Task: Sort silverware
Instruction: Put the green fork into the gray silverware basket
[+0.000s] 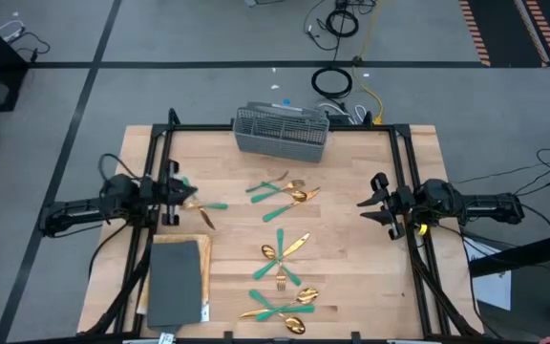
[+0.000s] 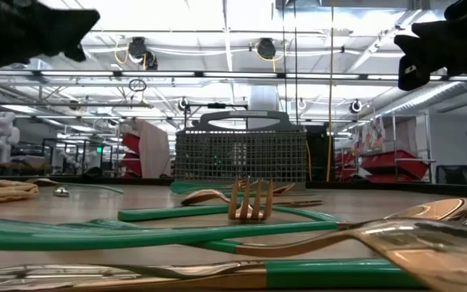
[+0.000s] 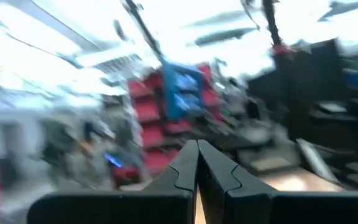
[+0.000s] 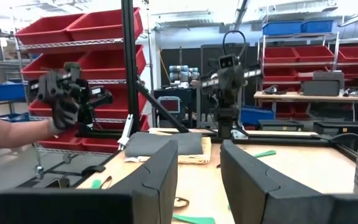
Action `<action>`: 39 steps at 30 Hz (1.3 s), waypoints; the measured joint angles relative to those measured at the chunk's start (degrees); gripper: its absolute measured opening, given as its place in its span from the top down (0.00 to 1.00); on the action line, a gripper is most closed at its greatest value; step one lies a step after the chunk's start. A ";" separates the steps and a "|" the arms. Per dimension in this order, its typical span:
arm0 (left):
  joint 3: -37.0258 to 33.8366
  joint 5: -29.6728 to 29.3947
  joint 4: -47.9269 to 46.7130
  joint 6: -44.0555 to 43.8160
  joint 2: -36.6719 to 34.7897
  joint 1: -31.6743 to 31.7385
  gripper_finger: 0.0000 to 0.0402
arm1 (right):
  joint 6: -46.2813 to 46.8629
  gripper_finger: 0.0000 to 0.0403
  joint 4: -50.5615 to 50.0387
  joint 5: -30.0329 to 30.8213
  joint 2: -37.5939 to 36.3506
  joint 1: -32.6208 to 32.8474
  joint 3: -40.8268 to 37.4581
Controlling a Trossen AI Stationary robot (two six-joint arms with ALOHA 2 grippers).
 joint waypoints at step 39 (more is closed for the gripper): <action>19.66 -16.36 -28.17 -1.78 23.50 -0.02 0.79 | -1.41 0.73 -5.92 3.43 -0.02 0.00 0.00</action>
